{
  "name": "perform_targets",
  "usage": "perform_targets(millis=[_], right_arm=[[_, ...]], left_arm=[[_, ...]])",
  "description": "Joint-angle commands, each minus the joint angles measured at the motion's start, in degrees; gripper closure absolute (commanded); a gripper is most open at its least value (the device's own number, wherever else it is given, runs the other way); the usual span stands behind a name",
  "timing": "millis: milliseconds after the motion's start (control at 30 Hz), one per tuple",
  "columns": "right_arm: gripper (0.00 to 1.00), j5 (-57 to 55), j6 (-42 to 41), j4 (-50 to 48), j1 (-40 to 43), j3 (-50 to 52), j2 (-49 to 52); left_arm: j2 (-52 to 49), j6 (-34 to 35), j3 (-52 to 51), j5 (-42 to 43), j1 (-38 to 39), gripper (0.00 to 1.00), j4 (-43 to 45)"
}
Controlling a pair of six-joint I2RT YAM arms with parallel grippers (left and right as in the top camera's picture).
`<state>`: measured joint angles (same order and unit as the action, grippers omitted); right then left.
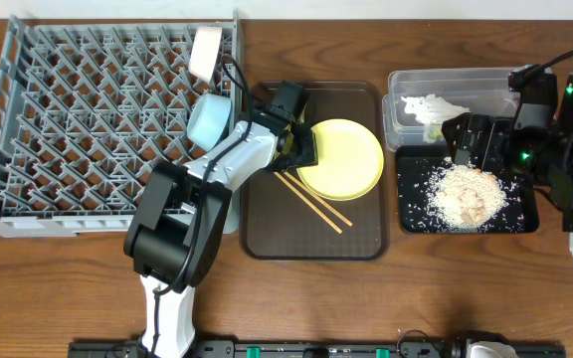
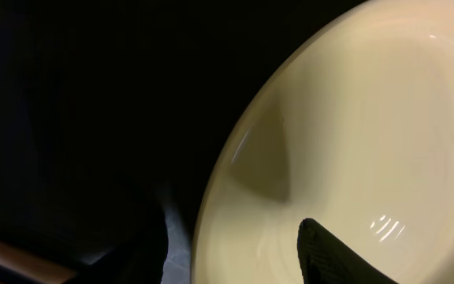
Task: Sort waste into correct bins and load items into the dishwasher
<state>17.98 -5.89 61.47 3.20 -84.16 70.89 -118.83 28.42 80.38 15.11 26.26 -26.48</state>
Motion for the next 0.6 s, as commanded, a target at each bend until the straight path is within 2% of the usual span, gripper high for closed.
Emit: perform_targets(millis=[0, 200, 433, 567], right_arm=[[0.01, -0.17, -0.48, -0.11, 0.20, -0.07, 0.26], [0.01, -0.17, -0.48, -0.11, 0.20, -0.07, 0.26], [0.01, -0.17, -0.46, -0.13, 0.20, -0.07, 0.26], [0.01, -0.17, -0.48, -0.11, 0.20, -0.07, 0.26]], left_arm=[[-0.68, 2.25, 0.70, 0.33, -0.31, 0.46, 0.68], [-0.76, 5.11, 0.70, 0.94, 0.57, 0.57, 1.55], [-0.79, 5.11, 0.48, 0.35, 2.14, 0.57, 1.75], [-1.60, 5.14, 0.48, -2.78, 2.82, 0.57, 2.05]])
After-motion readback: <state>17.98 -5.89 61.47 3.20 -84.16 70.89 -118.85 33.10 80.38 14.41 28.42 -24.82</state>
